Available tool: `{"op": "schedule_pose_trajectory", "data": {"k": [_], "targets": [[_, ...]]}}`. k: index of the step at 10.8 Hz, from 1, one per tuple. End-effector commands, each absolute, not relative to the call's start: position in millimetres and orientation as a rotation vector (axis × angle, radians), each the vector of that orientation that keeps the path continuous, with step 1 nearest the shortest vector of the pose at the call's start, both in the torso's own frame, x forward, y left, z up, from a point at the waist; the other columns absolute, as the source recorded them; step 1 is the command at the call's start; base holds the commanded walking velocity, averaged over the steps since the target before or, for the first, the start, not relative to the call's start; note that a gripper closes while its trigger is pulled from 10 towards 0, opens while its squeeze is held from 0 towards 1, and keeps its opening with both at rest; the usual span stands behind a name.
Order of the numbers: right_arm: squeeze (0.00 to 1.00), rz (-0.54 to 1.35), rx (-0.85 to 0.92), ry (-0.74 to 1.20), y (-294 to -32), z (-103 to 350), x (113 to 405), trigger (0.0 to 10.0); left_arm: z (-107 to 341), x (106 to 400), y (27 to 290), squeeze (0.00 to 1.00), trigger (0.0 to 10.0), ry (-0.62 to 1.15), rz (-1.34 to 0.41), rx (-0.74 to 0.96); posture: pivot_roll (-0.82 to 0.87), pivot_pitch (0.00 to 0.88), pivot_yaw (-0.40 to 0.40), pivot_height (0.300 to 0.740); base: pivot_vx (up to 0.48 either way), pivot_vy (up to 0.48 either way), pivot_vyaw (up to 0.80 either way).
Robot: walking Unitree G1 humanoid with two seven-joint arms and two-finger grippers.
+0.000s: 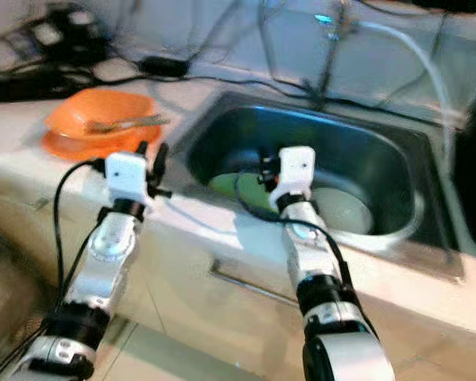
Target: Kitchen organization
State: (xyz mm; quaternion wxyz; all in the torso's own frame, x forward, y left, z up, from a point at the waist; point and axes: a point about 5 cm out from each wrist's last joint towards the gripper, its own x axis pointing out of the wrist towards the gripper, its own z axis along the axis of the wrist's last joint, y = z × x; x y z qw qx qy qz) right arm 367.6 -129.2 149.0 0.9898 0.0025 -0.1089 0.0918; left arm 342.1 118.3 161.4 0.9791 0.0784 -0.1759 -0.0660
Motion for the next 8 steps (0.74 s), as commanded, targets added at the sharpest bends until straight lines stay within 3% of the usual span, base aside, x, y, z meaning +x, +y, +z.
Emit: {"op": "schedule_pose_trajectory", "data": {"k": [1, 2, 4, 8], "targets": [[0.0, 0.198, -0.008, -0.237, -126.4, 151.9, 367.0, 10.0, 162.6, 342.5, 118.6, 0.0, 10.0, -0.35, -0.127, 0.168, 0.17, 0.0, -0.015, 0.74, 0.0, 0.0, 0.8], [0.0, 0.199, -0.007, -0.237, -126.2, 151.5, 366.6, 10.0, 162.8, 342.3, 118.6, 0.0, 10.0, -0.349, -0.127, 0.171, 0.17, 0.0, -0.014, 0.74, 0.0, 0.0, 0.8], [0.0, 0.192, 0.002, -0.233, -126.7, 150.9, 366.8, 10.0, 163.6, 342.5, 118.0, 0.0, 10.0, -0.353, -0.125, 0.174, 0.17, 0.0, -0.014, 0.74, 0.0, 0.0, 0.0], [0.0, 0.193, 0.014, -0.223, -123.1, 149.5, 366.4, 10.0, 171.9, 367.7, 119.4, 0.0, 10.0, -0.292, -0.207, 0.555, 0.17, 0.0, -0.008, 0.74, 0.0, 0.0, 0.0]]}}
